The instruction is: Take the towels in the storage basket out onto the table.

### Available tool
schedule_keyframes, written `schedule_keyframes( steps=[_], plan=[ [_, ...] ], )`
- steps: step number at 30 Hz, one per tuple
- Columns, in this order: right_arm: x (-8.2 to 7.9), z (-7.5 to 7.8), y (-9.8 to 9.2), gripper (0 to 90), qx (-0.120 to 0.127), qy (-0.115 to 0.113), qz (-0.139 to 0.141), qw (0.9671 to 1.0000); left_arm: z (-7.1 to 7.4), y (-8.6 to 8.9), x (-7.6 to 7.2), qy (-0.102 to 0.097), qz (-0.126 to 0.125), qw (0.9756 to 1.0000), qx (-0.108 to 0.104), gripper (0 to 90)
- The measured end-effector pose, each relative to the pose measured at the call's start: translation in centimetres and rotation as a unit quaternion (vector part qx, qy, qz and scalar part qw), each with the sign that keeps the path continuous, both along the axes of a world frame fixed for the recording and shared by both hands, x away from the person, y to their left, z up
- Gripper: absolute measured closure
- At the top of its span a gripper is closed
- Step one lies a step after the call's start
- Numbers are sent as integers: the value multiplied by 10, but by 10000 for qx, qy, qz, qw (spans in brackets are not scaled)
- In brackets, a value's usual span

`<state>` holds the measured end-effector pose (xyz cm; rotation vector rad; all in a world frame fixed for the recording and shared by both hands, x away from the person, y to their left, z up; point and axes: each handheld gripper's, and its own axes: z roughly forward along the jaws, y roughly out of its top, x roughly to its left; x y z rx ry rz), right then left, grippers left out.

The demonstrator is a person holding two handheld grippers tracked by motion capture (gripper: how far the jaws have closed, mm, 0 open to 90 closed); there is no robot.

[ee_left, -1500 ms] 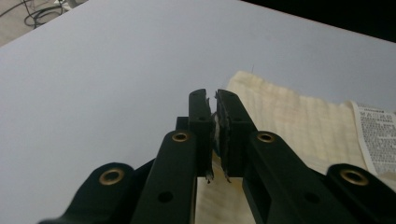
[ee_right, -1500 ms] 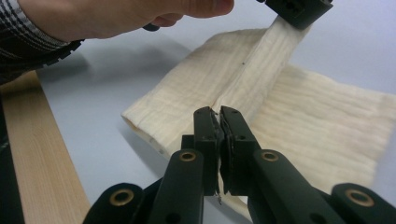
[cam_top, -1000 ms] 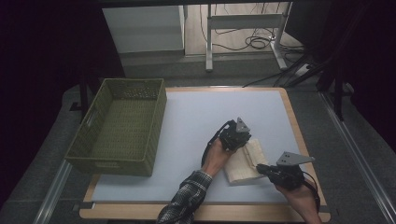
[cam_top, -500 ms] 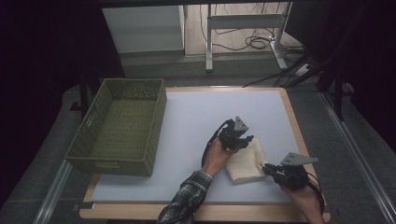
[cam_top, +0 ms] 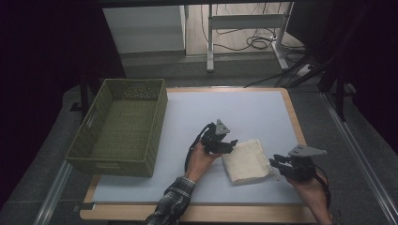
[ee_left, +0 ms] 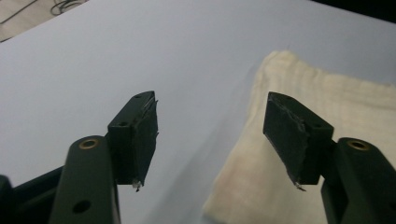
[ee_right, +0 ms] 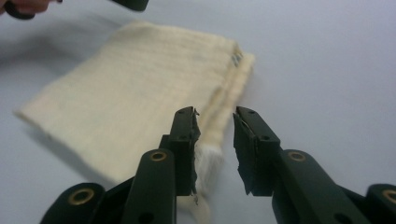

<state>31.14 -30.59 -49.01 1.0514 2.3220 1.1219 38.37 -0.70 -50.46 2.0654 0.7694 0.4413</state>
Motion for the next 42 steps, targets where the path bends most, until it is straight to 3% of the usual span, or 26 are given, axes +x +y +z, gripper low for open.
schedule_keyframes(
  steps=[8, 11, 13, 20, 24, 27, 29, 33, 37, 42],
  plan=[
    [33, -17, 32, 614, -250, 358, 3, 9990, -5, 22, -7, 47, 125, 9999, 29, 294],
    [35, -24, 36, 797, -409, 478, -30, 9980, -7, 26, -9, 53, 155, 9999, 23, 293],
    [34, -24, 36, 865, -416, 439, -14, 9982, -7, 28, -10, 56, 167, 9998, 1, 292],
    [24, -2, 31, 874, -346, 82, -45, 9994, -5, 27, -10, 59, 159, 9998, -93, 290],
    [28, 0, 25, 873, -381, 129, -182, 9990, -5, 22, -10, 57, 118, 9999, -93, 288],
    [34, -13, 22, 858, -383, 334, -157, 9986, -7, 19, -10, 83, 109, 9999, -28, 289],
    [35, -19, 20, 788, -344, 368, -185, 9986, -9, 18, -9, 118, 106, 9999, 0, 290],
    [24, -8, 15, 697, -278, 197, -217, 9992, -9, 20, -9, 170, 99, 9998, 2, 293],
    [5, 4, 9, 656, -314, 165, -167, 9992, -9, 23, -10, 235, 91, 9997, -60, 310],
    [-10, -3, 6, 612, -378, 259, -112, 9989, -16, 22, -7, 372, 94, 9993, -29, 338]
  ],
)
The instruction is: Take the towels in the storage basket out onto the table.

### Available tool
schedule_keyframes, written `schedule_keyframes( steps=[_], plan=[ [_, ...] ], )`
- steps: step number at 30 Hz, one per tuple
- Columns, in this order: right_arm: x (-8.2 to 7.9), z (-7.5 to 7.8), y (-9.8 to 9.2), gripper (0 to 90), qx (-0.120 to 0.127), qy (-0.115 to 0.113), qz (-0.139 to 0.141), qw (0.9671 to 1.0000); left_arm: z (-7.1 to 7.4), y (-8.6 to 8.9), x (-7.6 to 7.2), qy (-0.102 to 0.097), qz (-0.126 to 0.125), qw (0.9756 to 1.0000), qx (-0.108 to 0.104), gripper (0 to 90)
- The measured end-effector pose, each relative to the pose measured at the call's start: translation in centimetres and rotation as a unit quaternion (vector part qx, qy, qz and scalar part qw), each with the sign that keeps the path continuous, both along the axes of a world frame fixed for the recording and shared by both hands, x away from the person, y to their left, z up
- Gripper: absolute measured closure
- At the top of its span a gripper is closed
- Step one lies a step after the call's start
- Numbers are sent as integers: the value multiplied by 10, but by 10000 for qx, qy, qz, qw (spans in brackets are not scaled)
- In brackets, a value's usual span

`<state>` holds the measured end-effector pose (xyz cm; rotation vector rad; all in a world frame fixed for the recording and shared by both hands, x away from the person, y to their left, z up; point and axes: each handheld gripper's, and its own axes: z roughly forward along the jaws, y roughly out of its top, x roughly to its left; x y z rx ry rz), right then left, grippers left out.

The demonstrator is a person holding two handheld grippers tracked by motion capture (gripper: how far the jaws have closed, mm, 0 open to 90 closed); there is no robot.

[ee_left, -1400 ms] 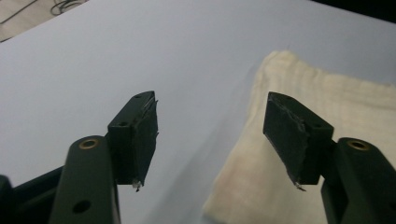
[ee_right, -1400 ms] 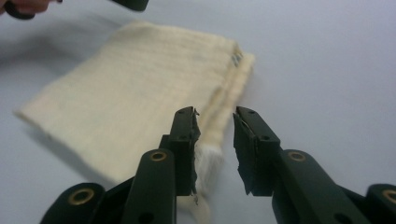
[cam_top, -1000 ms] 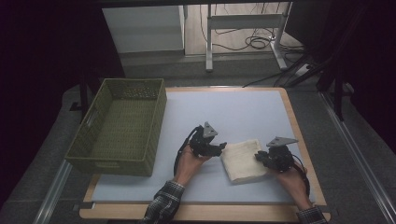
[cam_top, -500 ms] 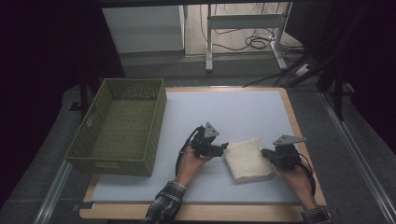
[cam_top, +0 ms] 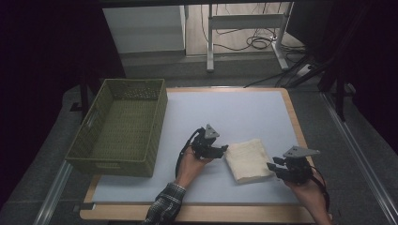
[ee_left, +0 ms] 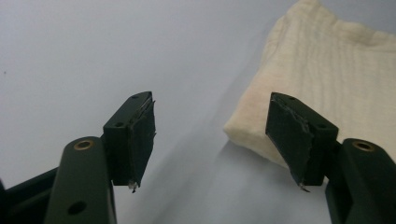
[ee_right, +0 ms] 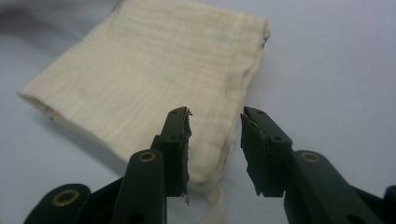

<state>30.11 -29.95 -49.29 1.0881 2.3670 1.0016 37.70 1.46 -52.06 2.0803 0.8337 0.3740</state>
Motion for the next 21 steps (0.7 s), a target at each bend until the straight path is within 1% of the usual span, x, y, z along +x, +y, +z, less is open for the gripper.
schedule_keyframes(
  steps=[2, 4, 6, 8, 9, 10, 11, 13, 14, 15, 16, 17, 19, 20, 21],
  plan=[
    [0, -7, -1, 601, -18, 59, -44, 10000, -4, -2, 2, 55, 8, 10000, 20, 345],
    [3, -15, -2, 590, -61, 147, -125, 9998, -7, -5, 5, 95, 4, 9999, 110, 350],
    [5, -21, -3, 569, -12, 235, -139, 9996, -11, -7, 8, 157, 10, 9997, 172, 352],
    [4, -24, -4, 545, 67, 246, -159, 9995, -14, -9, 10, 225, 20, 9994, 261, 351],
    [4, -25, -5, 532, 127, 290, -180, 9993, -16, -9, 12, 243, 24, 9993, 284, 350],
    [5, -27, -7, 525, 258, 386, -195, 9987, -17, -9, 13, 279, 13, 9993, 244, 346],
    [6, -28, -10, 525, 357, 426, -190, 9983, -17, -8, 14, 353, 23, 9992, 199, 345],
    [5, -29, -10, 525, 407, 375, -168, 9983, -18, -7, 17, 509, 5, 9986, 118, 346],
    [5, -29, -10, 528, 385, 373, -185, 9984, -18, -7, 17, 510, 5, 9986, 125, 349],
    [5, -29, -9, 538, 377, 382, -203, 9984, -18, -8, 16, 508, -23, 9986, 114, 367],
    [5, -28, -8, 556, 373, 425, -224, 9981, -18, -8, 15, 502, -67, 9987, 107, 408],
    [5, -28, -8, 579, 370, 465, -223, 9980, -18, -9, 14, 518, -61, 9986, 74, 446],
    [6, -27, -7, 634, 402, 547, -209, 9975, -17, -9, 14, 578, -51, 9983, 87, 481],
    [7, -27, -7, 683, 426, 595, -172, 9972, -16, -10, 14, 619, -46, 9980, 95, 495],
    [7, -27, -7, 779, 514, 689, -115, 9962, -16, -11, 13, 657, -35, 9978, 81, 518]
  ],
)
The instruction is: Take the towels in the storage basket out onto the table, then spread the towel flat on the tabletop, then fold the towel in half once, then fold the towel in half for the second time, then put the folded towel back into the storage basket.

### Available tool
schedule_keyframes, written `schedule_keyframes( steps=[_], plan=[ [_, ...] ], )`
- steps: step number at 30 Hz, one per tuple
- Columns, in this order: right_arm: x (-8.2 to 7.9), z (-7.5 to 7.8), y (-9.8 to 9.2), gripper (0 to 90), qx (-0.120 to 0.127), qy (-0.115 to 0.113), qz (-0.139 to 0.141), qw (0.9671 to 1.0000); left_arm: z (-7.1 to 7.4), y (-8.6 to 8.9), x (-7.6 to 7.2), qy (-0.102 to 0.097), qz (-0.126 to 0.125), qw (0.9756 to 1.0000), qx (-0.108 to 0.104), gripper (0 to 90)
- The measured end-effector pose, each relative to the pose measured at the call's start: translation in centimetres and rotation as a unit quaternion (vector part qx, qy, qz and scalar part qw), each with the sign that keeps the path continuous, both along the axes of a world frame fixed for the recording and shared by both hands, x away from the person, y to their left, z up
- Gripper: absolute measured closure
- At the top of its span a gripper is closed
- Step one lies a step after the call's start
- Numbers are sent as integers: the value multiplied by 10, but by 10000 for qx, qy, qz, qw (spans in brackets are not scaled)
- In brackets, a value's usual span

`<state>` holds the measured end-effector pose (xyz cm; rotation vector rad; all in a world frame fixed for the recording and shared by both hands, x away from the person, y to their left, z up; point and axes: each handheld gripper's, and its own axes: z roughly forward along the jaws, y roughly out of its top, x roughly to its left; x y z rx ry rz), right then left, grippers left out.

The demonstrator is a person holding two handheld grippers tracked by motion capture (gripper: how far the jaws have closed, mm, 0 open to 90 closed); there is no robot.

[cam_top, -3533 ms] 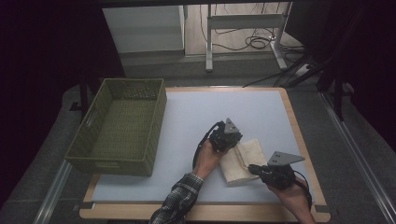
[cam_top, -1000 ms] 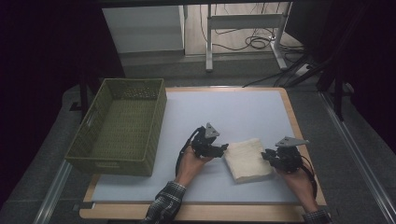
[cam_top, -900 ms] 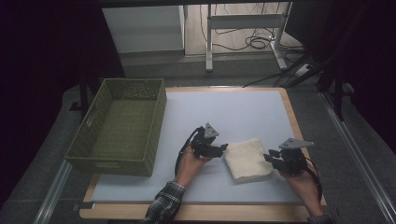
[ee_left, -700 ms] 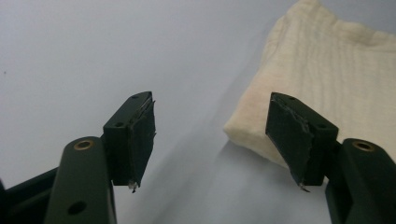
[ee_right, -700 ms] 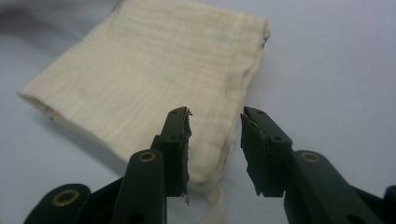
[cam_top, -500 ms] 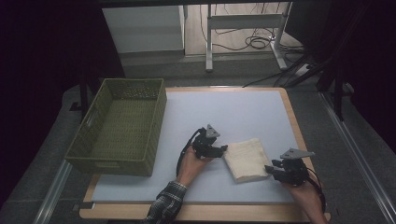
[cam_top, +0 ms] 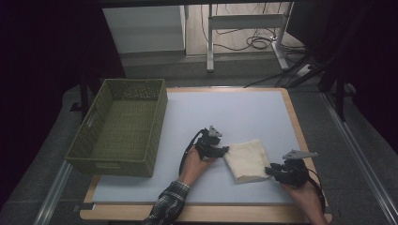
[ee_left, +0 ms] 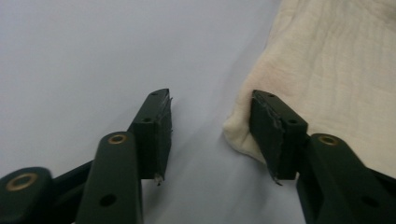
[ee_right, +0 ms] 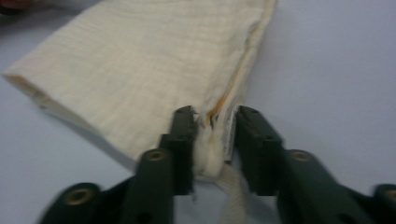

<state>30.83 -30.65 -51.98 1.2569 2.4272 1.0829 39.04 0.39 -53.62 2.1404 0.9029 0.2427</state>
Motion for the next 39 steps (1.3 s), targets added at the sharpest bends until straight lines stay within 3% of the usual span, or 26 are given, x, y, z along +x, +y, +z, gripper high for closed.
schedule_keyframes(
  steps=[2, 5, 8, 16, 19, 27, 39],
  plan=[
    [0, -2, 0, 800, 199, 120, 54, 9997, 1, -2, -1, 70, -32, 10000, -2, 581],
    [1, -2, 0, 813, 240, 185, 33, 9995, 2, -3, -1, 238, -193, 9995, -123, 744],
    [0, -2, 1, 823, 211, 136, 19, 9997, 2, -3, -2, 275, -247, 9992, -168, 819],
    [-3, 2, 4, 827, 88, 2, 34, 10000, 5, -5, -5, 45, -301, 9995, -62, 859],
    [-5, 7, 5, 827, 97, -58, 75, 9999, 11, -3, -5, -80, -260, 9995, -172, 860],
    [-6, 19, 13, 827, 166, -195, 203, 9995, 26, 8, -6, -249, -227, 9993, -175, 860],
    [-4, 29, 26, 827, 224, -350, 385, 9984, 37, 21, -7, -360, -130, 9991, -169, 857]
  ],
)
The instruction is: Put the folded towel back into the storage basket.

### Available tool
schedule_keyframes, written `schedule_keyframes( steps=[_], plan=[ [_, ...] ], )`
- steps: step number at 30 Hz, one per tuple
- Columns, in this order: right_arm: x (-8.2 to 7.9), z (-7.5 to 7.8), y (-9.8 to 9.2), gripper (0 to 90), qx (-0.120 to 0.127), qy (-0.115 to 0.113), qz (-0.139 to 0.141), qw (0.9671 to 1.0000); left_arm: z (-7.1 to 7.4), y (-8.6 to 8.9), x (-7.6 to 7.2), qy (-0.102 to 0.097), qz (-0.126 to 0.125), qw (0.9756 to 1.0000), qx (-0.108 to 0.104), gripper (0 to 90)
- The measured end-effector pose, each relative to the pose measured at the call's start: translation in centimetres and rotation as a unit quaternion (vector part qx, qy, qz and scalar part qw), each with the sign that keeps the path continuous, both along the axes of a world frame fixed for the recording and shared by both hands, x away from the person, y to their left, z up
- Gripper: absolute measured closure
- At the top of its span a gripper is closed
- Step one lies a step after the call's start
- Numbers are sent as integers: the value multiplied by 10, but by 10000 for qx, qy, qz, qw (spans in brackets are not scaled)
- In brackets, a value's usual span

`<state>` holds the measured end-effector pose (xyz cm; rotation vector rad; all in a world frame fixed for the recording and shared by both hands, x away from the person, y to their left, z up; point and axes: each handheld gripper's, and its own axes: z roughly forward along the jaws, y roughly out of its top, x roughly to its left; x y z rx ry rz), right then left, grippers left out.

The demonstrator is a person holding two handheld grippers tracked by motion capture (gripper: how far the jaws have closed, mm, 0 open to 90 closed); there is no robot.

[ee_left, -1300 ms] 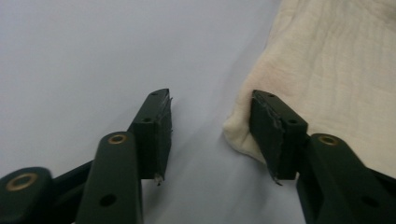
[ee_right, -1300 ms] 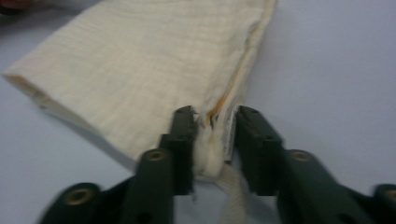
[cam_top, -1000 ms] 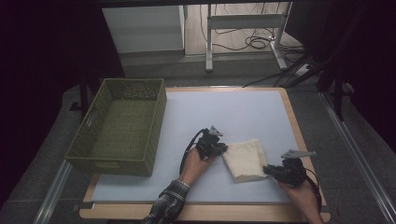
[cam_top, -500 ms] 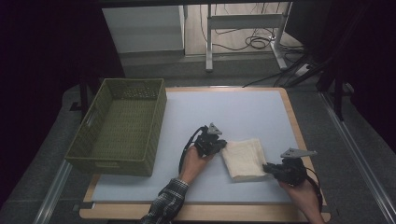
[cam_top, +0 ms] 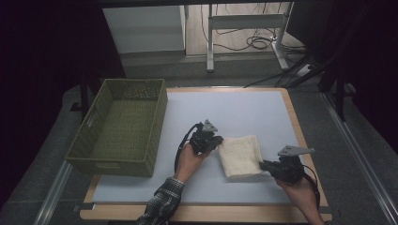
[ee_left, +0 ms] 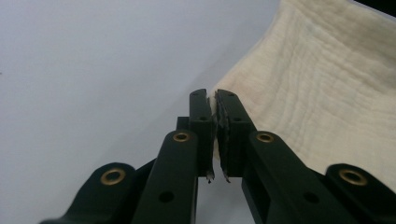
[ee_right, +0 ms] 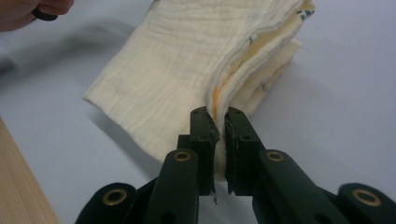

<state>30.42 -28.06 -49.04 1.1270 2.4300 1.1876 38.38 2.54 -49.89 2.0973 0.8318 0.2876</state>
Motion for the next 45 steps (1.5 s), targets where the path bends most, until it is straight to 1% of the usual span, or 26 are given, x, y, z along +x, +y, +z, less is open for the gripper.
schedule_keyframes(
  steps=[4, 12, 18, 28, 30, 32, 34, 36, 41, 43, 45],
  plan=[
    [0, 4, 5, 827, 1, -63, 48, 10000, 5, 4, -1, -60, 28, 10000, 3, 857],
    [2, 8, 14, 827, 12, -125, 138, 9998, 11, 11, -1, -89, 85, 9999, 16, 857],
    [3, 12, 19, 827, 68, -162, 176, 9997, 16, 17, -1, -117, 132, 9998, 42, 856],
    [7, 21, 31, 828, 135, -263, 265, 9992, 30, 30, -2, -226, 262, 9993, 114, 856],
    [8, 21, 33, 827, 151, -286, 299, 9990, 32, 32, -2, -216, 290, 9993, 129, 855],
    [10, 20, 36, 827, 143, -249, 312, 9991, 31, 32, -1, -159, 322, 9992, 190, 853],
    [14, 15, 38, 827, 130, -161, 309, 9993, 26, 32, 2, -85, 358, 9988, 335, 849],
    [19, 7, 40, 827, 126, -76, 292, 9995, 19, 33, 6, -7, 392, 9983, 432, 846],
    [28, -15, 47, 821, 13, 167, 286, 9995, 2, 35, 13, 150, 494, 9971, 557, 846],
    [30, -22, 49, 807, -66, 197, 242, 9995, -3, 36, 15, 195, 504, 9967, 601, 844],
    [30, -25, 50, 752, -192, 92, 155, 9997, -7, 36, 15, 210, 513, 9965, 634, 839]
  ],
)
